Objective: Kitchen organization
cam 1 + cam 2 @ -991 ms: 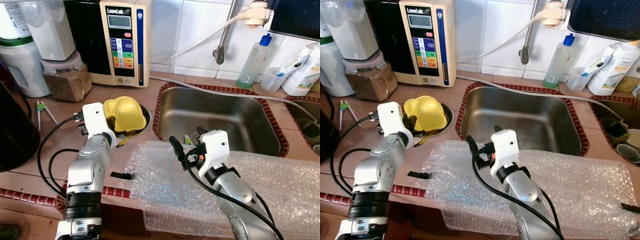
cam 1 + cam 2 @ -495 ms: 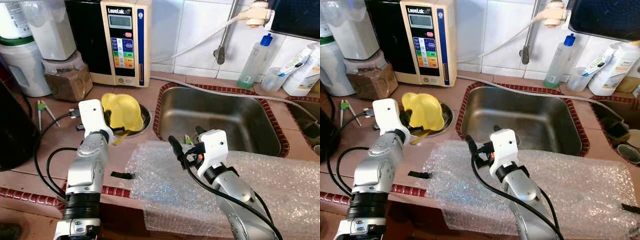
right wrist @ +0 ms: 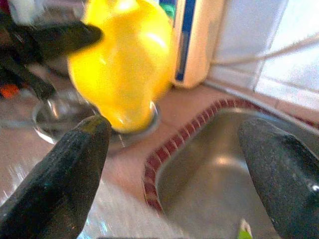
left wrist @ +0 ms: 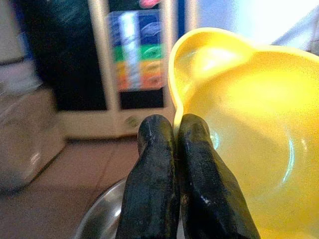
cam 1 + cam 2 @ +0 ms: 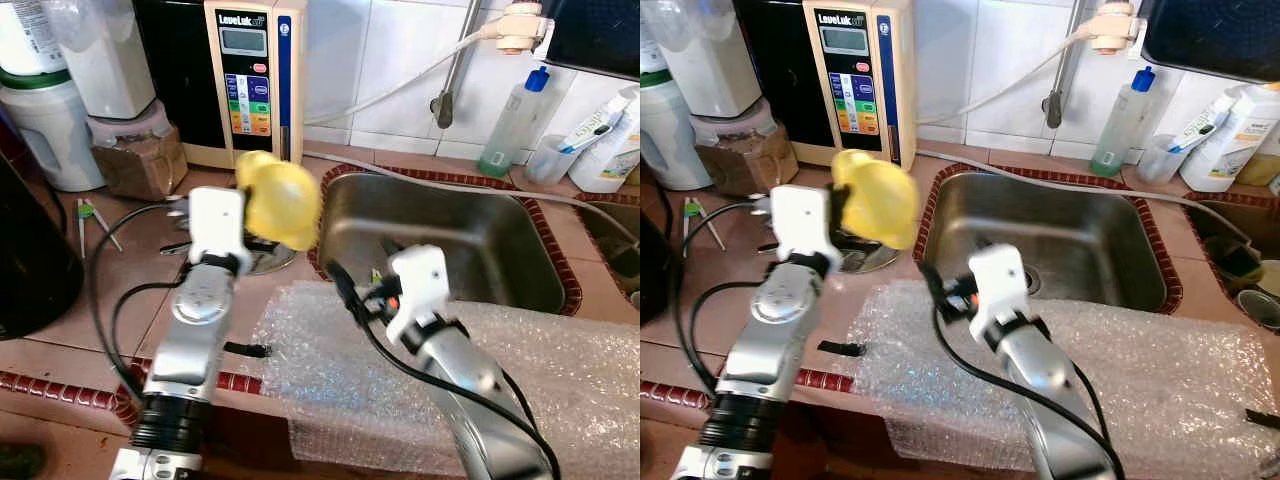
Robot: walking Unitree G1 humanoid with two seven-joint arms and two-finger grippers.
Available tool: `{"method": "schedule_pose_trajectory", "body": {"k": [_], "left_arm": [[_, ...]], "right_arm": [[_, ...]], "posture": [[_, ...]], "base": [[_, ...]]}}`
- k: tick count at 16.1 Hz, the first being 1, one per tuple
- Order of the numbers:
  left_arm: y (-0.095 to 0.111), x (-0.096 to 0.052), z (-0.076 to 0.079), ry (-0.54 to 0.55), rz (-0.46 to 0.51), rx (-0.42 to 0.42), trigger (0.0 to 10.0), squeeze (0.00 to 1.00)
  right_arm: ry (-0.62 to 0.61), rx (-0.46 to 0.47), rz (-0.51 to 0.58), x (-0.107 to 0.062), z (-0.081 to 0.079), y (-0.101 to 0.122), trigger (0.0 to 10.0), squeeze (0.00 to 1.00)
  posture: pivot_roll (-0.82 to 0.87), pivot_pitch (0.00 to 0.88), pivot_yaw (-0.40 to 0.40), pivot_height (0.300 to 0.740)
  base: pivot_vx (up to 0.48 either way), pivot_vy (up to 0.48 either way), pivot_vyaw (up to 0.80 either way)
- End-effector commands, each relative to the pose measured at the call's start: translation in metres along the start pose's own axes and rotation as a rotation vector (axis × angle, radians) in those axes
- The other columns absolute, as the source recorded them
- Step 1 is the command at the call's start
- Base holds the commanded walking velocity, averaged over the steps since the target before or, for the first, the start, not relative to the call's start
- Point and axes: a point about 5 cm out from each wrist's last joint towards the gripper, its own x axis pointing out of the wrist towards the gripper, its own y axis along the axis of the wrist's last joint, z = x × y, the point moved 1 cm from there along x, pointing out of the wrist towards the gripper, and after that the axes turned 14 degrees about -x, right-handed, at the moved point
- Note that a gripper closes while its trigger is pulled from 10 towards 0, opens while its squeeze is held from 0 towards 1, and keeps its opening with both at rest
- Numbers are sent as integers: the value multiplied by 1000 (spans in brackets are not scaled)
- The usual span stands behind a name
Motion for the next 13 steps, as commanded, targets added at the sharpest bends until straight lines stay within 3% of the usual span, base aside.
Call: {"method": "schedule_pose_trajectory", "body": {"k": [1,7,11,12,13], "left_arm": [[6,0,5,-39,39,14,0,0],[11,-2,13,-110,100,17,0,0],[14,-3,19,-155,126,4,0,0],[15,-3,19,-161,136,7,0,0],[15,-4,19,-163,142,6,0,0]], "right_arm": [[0,1,39,2,2,7,10000,0],[-39,-55,77,18,10,13,10000,0],[-25,-74,71,40,16,7,10000,0],[-27,-83,69,48,18,7,0,0],[-31,-82,69,52,20,6,0,0]], "posture": [[68,0,-17,740],[79,0,-20,740],[83,0,-17,740],[90,0,-19,740],[94,0,-23,740]], "base": [[0,0,0],[0,0,0],[0,0,0],[0,0,0],[0,0,0]]}}
